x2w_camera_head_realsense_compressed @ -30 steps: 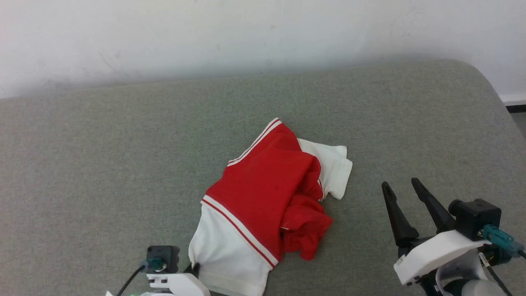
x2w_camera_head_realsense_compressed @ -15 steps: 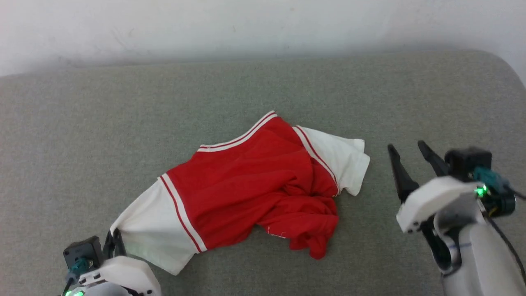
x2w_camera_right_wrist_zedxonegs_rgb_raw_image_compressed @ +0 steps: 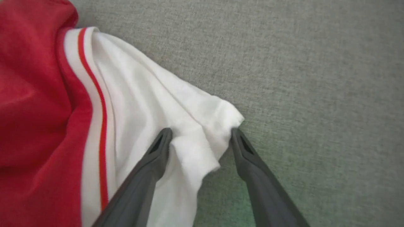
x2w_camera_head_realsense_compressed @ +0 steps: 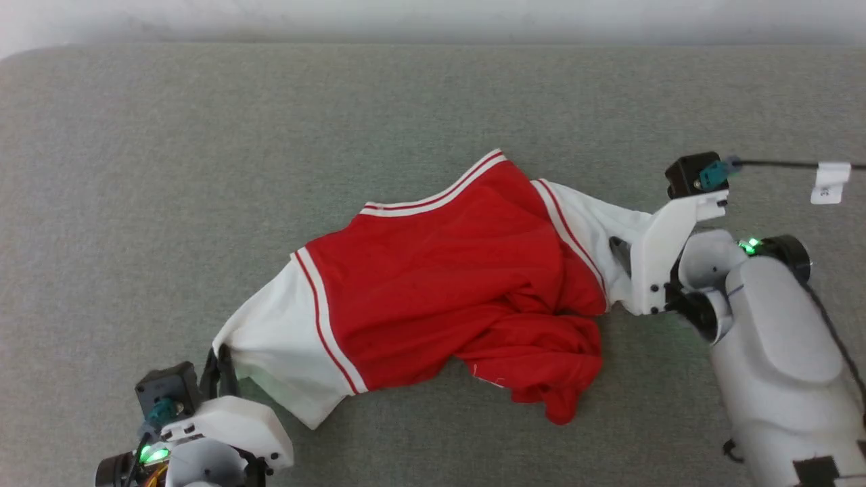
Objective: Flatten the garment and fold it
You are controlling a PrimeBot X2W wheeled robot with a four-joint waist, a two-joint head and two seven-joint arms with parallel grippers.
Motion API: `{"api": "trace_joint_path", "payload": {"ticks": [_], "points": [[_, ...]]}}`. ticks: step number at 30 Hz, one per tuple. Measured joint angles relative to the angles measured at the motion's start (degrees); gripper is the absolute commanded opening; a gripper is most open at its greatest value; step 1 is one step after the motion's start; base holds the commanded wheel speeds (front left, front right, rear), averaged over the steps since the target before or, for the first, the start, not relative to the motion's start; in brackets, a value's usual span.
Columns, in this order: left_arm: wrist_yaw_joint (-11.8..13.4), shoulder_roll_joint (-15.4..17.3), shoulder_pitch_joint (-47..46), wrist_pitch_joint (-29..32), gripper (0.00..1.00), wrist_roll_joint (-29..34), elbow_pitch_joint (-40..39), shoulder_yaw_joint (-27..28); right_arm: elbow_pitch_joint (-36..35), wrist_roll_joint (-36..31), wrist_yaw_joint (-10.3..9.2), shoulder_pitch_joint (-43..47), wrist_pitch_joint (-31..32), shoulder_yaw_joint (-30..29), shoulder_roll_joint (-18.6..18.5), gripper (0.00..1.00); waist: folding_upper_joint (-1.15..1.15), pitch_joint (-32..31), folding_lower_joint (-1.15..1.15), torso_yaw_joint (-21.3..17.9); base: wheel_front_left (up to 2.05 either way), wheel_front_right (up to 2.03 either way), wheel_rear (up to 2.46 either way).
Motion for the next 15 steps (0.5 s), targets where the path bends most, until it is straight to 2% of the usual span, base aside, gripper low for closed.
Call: {"api": "trace_joint_path", "payload": {"ticks": [2,3,4,5,10,15], "points": [[-0.4,-0.1,0.0,0.0,0.00,0.0,0.5,-0.4,0.6,0.0,0.00,-1.6,5.0,1.6,-1.2,0.98,0.00,0.4,-0.02,0.7,0.00,0.00,0.00],[-0.5,-0.1,0.0,0.0,0.00,0.0,0.5,-0.6,0.6,0.1,0.00,-2.4,7.2,2.2,-1.6,0.64,0.00,0.4,-0.02,0.9,0.00,0.00,0.00],[-0.8,0.0,0.0,0.0,0.00,-0.1,0.8,-0.7,0.7,0.2,0.00,-2.8,9.4,2.8,-2.1,0.08,0.00,0.4,-0.01,1.1,0.00,0.00,0.00],[-1.0,0.1,0.0,0.0,0.00,-0.5,1.3,-0.7,0.6,0.3,0.01,-3.1,11.1,3.6,-2.5,0.00,0.00,0.3,-0.01,1.2,0.00,0.00,0.00],[-2.0,1.0,-0.2,0.2,0.00,-0.9,2.0,-1.3,-1.1,1.8,0.03,-2.9,14.9,5.4,-4.7,0.00,0.00,-0.9,-0.01,0.9,0.00,0.00,0.00],[-4.2,4.5,-5.0,1.3,0.00,0.7,-0.1,-2.7,-5.8,2.6,0.02,-2.9,13.1,6.5,-9.7,0.00,0.00,-1.5,-0.01,0.0,0.00,0.00,0.00]]}}
